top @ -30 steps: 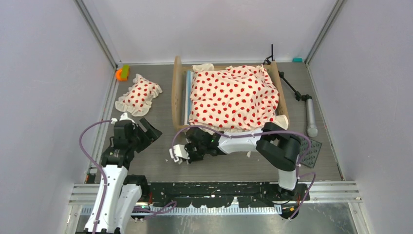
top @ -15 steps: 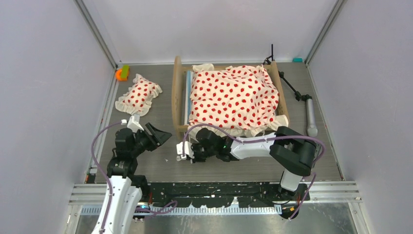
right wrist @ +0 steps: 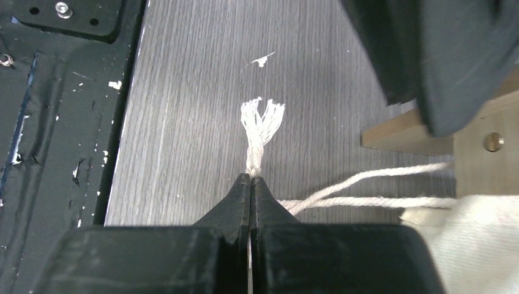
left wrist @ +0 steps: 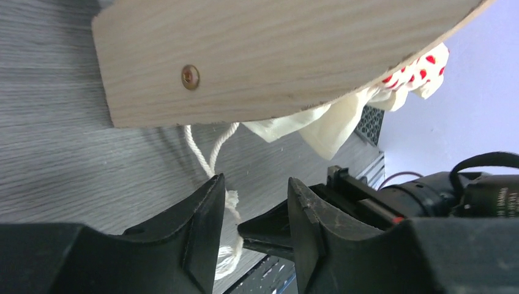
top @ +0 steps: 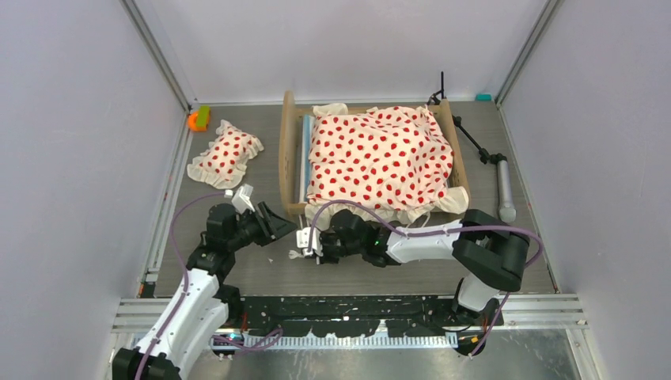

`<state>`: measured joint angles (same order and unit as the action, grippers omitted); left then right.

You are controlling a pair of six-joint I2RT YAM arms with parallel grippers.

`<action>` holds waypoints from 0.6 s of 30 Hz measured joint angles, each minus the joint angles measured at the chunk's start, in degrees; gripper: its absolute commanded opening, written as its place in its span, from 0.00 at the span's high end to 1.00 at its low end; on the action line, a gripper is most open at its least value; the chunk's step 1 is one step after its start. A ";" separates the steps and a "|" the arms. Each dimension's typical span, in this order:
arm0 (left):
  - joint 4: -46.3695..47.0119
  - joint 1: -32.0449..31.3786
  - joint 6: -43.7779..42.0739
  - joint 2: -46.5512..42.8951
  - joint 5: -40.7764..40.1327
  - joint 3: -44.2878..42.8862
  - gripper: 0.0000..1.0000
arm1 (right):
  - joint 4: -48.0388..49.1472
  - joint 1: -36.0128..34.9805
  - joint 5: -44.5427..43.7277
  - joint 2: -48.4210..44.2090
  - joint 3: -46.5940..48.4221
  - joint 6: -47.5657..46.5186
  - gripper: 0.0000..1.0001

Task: Set up the pet bed
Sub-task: Tie the ropes to the bed frame.

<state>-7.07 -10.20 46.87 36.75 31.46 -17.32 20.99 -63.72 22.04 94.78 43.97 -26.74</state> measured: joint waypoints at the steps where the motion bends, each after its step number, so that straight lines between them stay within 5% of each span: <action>1: 0.44 -0.83 0.09 0.39 -0.44 0.13 0.59 | 0.42 0.00 0.00 -0.79 -0.50 0.17 1.00; 18: 5.42 -2.75 4.00 5.64 -5.64 3.96 0.62 | 6.78 0.13 0.31 -6.25 -3.85 3.39 1.00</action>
<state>-1.65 -12.95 50.87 42.39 25.82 -13.37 27.77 -63.59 22.35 88.53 40.12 -23.35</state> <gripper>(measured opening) 0.381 0.017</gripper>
